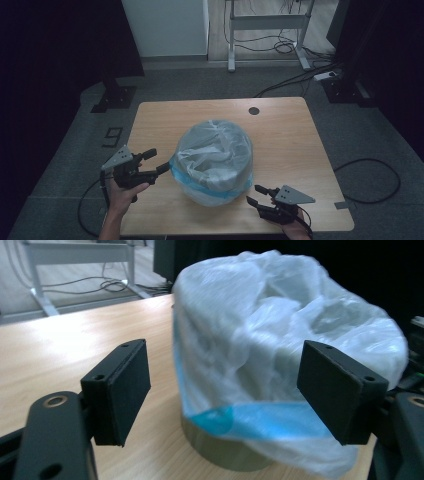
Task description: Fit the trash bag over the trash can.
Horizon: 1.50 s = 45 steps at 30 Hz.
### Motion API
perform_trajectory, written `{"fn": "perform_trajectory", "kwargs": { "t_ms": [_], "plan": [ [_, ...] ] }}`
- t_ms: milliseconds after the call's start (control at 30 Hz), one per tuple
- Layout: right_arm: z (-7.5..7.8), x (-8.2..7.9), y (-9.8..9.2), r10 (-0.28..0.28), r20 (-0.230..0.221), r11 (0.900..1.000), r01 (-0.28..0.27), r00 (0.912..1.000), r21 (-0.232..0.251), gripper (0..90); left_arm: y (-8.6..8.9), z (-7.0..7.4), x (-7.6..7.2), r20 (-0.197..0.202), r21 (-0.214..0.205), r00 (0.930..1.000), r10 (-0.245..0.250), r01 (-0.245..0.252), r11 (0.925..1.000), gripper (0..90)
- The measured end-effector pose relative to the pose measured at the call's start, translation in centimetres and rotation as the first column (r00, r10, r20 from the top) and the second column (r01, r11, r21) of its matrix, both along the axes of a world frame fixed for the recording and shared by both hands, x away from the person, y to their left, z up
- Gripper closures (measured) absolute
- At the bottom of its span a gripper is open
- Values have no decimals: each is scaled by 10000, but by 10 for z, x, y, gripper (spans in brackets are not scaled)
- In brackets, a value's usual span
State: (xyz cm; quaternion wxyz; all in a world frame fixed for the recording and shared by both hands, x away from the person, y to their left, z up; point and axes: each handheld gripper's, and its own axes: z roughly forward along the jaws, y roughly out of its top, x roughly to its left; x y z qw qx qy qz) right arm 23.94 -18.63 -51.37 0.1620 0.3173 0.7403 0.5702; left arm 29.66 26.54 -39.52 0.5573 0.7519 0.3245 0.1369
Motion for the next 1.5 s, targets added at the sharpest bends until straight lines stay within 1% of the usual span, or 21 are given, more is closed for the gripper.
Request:
{"fn": "perform_trajectory", "kwargs": {
  "t_ms": [100,233,333,467,533,567,667,800,900,1000,1133,1200,1233,1267,1300,1367,1400,1433,1467,1500],
  "plan": [
    [-2,1,-12,-320,-105,9995,320,9994,65,448,-8,10,2,186,151,9991,-372,369,9992,222],
    [-3,1,-21,-521,-163,9985,524,9985,162,447,-16,19,8,240,225,9958,-881,876,9959,223],
    [-3,2,-26,-671,-198,9975,675,9975,210,446,-19,21,12,203,281,9937,-1103,1097,9936,224],
    [-4,2,-30,-798,-238,9964,805,9965,284,446,-19,20,16,94,8,9893,-1456,1456,9893,242],
    [-5,3,-31,-828,-289,9959,838,9961,331,446,-19,20,20,63,-70,9859,-1671,1672,9859,257],
    [-5,4,-31,-849,-307,9957,860,9959,341,447,-20,20,22,46,-48,9843,-1763,1763,9843,264],
    [-6,4,-31,-866,-320,9957,876,9957,310,446,-27,24,30,77,244,9810,-1937,1935,9808,284],
    [-7,4,-32,-905,-305,9953,914,9954,317,446,-39,33,44,80,295,9750,-2223,2219,9746,311],
    [-8,5,-33,-933,-365,9951,944,9950,308,446,-51,38,57,-149,538,9645,-2635,2639,9630,311],
    [-9,4,-34,-936,-366,9950,948,9949,320,446,-64,42,68,-306,806,9568,-2893,2908,9534,309],
    [-9,4,-36,-947,-360,9948,959,9949,341,446,-78,47,78,-407,1017,9448,-3252,3277,9393,310],
    [-9,4,-36,-989,-330,9945,999,9946,327,446,-85,52,85,-510,1119,9407,-3354,3391,9341,309],
    [-8,4,-36,-1067,-217,9938,1073,9941,283,447,-88,55,87,-536,1155,9392,-3393,3433,9321,309],
    [-8,4,-36,-1067,-217,9938,1073,9941,283,447,-91,57,90,-535,1129,9356,-3489,3528,9288,309],
    [-8,4,-36,-1094,-185,9935,1099,9938,286,447,-95,60,94,-592,1095,9305,-3614,3659,9242,311],
    [-7,3,-37,-1111,-183,9931,1116,9936,347,447,-103,63,99,-702,1159,9265,-3696,3756,9195,318],
    [-7,3,-37,-1119,-178,9930,1125,9936,353,447,-108,64,103,-892,1281,9216,-3777,3867,9133,325],
    [-7,3,-37,-1118,-176,9931,1123,9936,349,447,-113,64,106,-1128,1393,9145,-3886,4018,9051,334],
    [-7,3,-38,-1119,-181,9931,1125,9936,340,446,-117,65,108,-1337,1540,9062,-4010,4188,8949,359],
    [-7,3,-38,-1143,-192,9927,1150,9933,369,447,-122,65,109,-1458,1664,9009,-4087,4296,8876,367]
  ]
}}
